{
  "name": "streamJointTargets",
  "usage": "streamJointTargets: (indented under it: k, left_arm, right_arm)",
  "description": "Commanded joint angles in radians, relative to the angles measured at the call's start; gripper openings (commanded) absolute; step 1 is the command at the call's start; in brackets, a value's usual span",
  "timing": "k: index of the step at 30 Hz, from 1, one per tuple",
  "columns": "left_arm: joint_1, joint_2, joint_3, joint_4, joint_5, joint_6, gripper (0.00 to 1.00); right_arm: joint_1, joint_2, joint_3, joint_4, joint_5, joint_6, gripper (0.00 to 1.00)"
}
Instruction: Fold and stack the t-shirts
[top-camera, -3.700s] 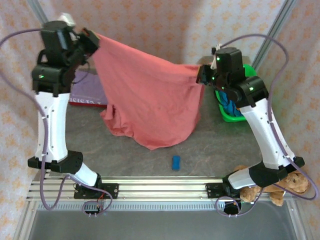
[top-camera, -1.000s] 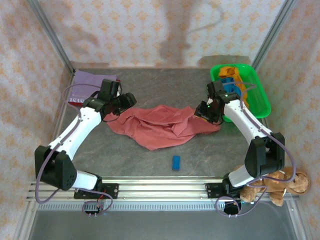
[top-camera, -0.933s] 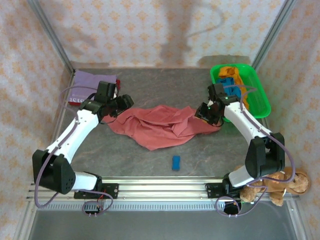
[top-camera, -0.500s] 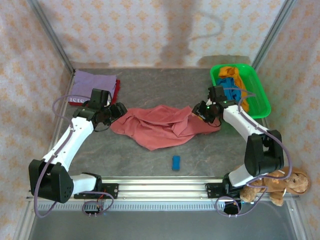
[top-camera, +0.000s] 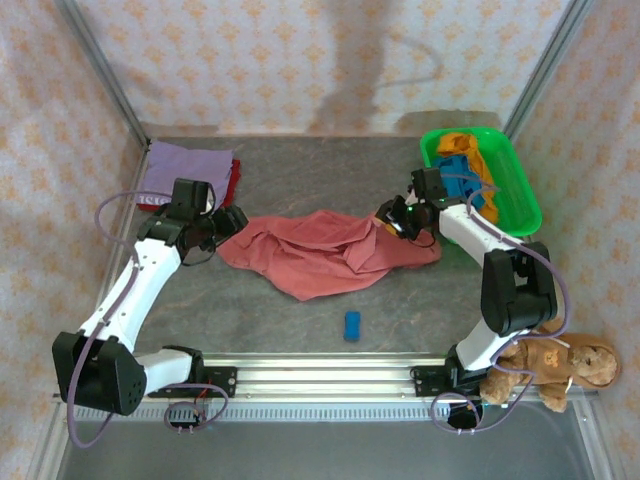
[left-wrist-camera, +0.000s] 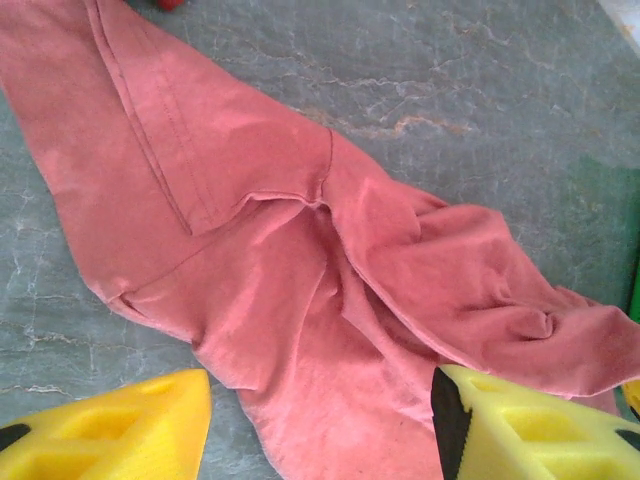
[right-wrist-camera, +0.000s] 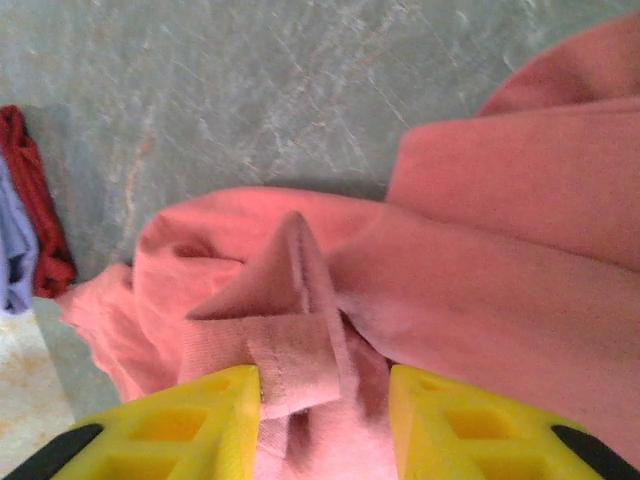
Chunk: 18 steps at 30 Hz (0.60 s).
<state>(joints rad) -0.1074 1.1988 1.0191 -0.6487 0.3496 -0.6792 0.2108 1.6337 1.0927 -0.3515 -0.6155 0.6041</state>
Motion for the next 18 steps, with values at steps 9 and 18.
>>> streamJointTargets:
  k: [9,18]
  left_arm:
    - [0.032,-0.038,-0.001,-0.071,0.005,0.033,0.61]
    - [0.064,-0.058,-0.019,-0.084,0.005,0.049,0.61]
  right_arm:
    - [0.000,0.057,0.045,0.138,-0.066,0.071,0.29]
    - [0.001,0.029,0.078,0.069,-0.052,0.040,0.00]
